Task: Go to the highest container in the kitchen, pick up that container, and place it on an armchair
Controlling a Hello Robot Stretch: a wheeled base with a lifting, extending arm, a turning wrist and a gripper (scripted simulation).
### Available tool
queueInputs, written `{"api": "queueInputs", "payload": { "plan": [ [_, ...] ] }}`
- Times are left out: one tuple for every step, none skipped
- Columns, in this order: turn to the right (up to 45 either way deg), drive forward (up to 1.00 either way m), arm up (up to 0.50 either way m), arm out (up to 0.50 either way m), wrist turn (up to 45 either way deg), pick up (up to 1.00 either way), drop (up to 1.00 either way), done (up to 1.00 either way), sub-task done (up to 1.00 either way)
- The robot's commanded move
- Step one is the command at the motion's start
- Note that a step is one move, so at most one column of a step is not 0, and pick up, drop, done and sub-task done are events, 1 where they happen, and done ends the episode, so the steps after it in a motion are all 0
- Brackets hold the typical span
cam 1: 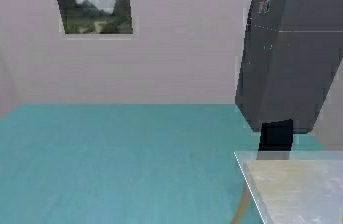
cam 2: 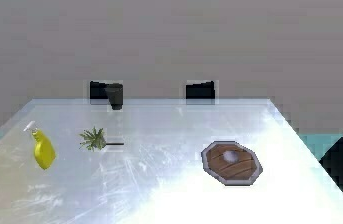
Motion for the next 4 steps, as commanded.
{"api": "queueInputs", "payload": {
  "plan": [
    [0.0,0.1,0.0,0.0,0.0,0.0,0.0,0.0,0.0],
    [45.0,0.0,0.0,0.0,0.0,0.0,0.0,0.0,0.0],
    [-45.0,0.0,0.0,0.0,0.0,0.0,0.0,0.0,0.0],
    [-45.0,0.0,0.0,0.0,0.0,0.0,0.0,0.0,0.0]
  ]
}}
